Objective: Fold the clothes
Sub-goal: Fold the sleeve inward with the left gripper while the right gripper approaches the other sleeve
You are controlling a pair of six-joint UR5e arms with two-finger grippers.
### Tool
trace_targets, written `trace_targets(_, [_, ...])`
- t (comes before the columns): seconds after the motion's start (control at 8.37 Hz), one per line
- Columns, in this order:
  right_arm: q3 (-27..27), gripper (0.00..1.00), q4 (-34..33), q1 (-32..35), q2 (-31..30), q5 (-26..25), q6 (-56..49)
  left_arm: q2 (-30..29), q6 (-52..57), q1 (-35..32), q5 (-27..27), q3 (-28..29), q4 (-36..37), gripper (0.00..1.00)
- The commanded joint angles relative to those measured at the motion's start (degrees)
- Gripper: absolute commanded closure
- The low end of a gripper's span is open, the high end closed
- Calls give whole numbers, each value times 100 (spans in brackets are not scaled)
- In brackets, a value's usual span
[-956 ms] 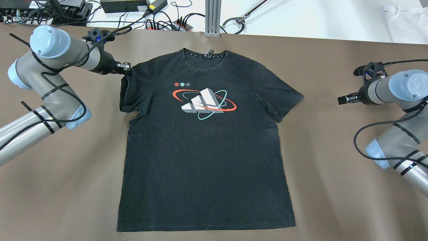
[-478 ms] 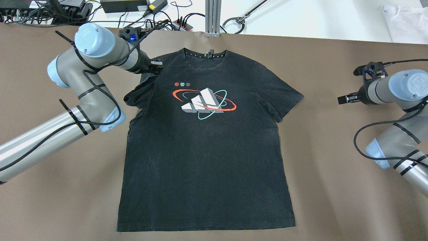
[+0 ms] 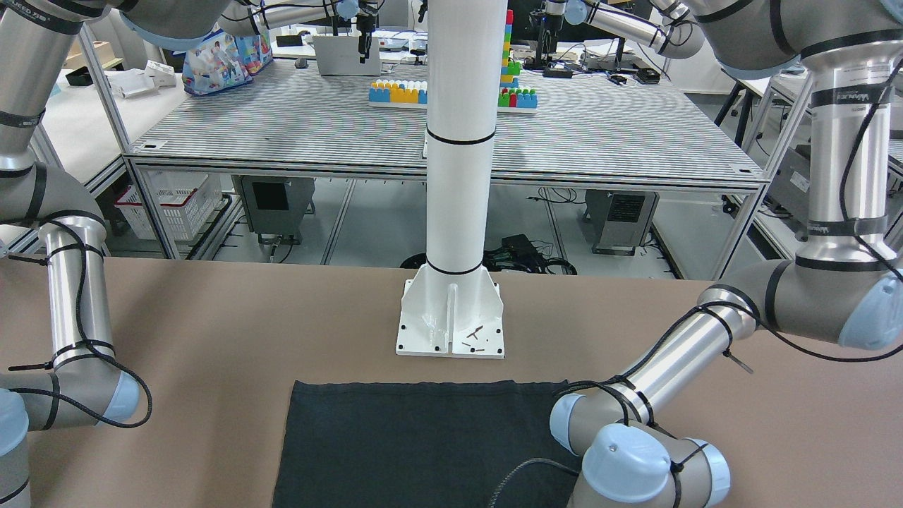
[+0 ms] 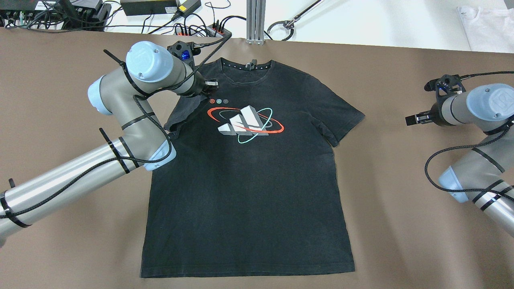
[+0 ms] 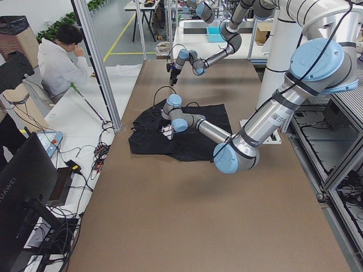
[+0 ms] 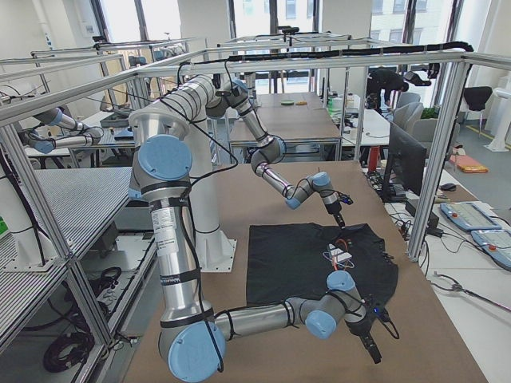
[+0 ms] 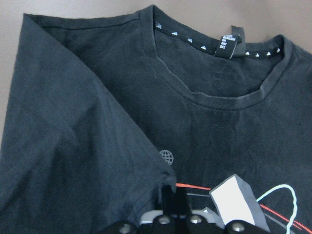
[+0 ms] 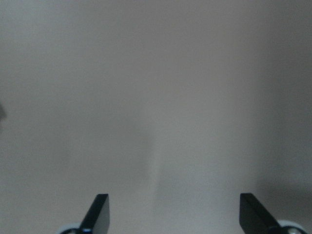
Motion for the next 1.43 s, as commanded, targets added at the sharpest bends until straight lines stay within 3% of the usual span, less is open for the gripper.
trace_targets(0.0, [0, 6, 0, -14, 0, -5, -6, -201, -167, 122, 228, 275, 6, 100])
trace_targets(0.12, [0, 6, 0, -14, 9, -13, 2, -193, -158, 122, 228, 275, -3, 100])
trace_targets(0.24, [-9, 6, 0, -22, 9, -14, 2, -210, -114, 87, 219, 275, -29, 47])
trace_targets(0.36, [-9, 6, -9, -40, 26, -14, 2, -219, -184, 87, 219, 206, -64, 0])
trace_targets(0.72, [-122, 6, -44, -49, 402, 30, 414, -236, -228, 69, 210, 73, -47, 0])
trace_targets(0.96, [-604, 6, -9, -302, 999, 39, 1202, -201, -219, 78, 219, 73, -65, 0])
trace_targets(1.31, [-957, 7, 560, -567, 1292, 39, 2066, -175, -202, 95, 219, 82, -65, 0])
